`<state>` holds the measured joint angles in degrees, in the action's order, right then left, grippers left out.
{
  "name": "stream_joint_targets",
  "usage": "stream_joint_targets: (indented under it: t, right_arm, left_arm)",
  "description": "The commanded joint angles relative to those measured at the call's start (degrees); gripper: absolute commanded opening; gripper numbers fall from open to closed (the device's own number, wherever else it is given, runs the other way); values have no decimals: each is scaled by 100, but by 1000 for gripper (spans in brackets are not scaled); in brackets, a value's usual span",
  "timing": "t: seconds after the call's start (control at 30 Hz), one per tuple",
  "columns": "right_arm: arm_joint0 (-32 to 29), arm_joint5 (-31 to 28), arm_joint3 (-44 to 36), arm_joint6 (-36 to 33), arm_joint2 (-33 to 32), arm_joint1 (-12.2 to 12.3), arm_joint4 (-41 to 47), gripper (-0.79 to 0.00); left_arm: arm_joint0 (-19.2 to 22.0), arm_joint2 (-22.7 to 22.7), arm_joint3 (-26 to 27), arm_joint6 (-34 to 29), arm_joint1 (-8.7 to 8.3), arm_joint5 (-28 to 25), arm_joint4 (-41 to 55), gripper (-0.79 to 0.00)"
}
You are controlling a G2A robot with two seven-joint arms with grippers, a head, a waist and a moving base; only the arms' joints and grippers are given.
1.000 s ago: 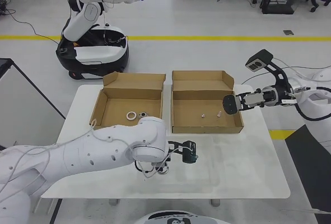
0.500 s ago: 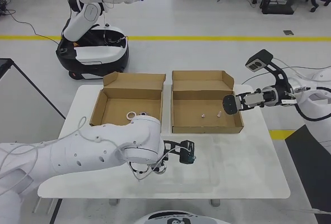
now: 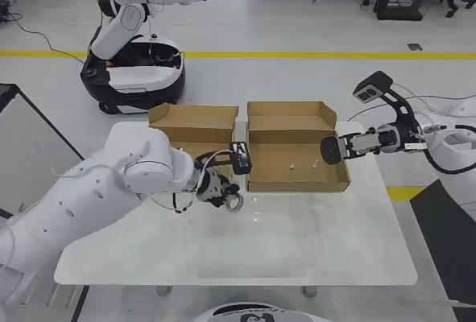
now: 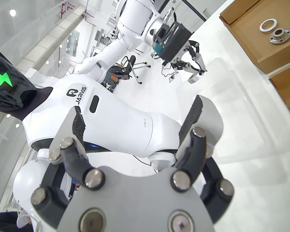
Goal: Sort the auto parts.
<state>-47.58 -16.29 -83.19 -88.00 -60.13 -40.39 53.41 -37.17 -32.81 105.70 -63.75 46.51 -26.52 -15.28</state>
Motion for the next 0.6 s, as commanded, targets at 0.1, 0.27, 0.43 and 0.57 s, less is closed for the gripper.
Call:
stream_joint_targets:
  t: [0.1, 0.27, 0.43, 0.57]
  right_arm:
    - [0, 0, 0, 0, 0, 0, 2, 0]
    - [0, 0, 0, 0, 0, 0, 2, 0]
    - [0, 0, 0, 0, 0, 0, 2, 0]
    - [0, 0, 0, 0, 0, 0, 2, 0]
  left_arm:
    - [-613, -559, -427, 619, -255, -1212, 933, -785]
    - [-998, -845, -766, 907, -387, -2212, 1839, -785]
    - [-1194, -839, -903, 1458, -470, -2859, 2657, -785]
    - [-1187, -655, -918, 1746, -554, -3148, 3024, -785]
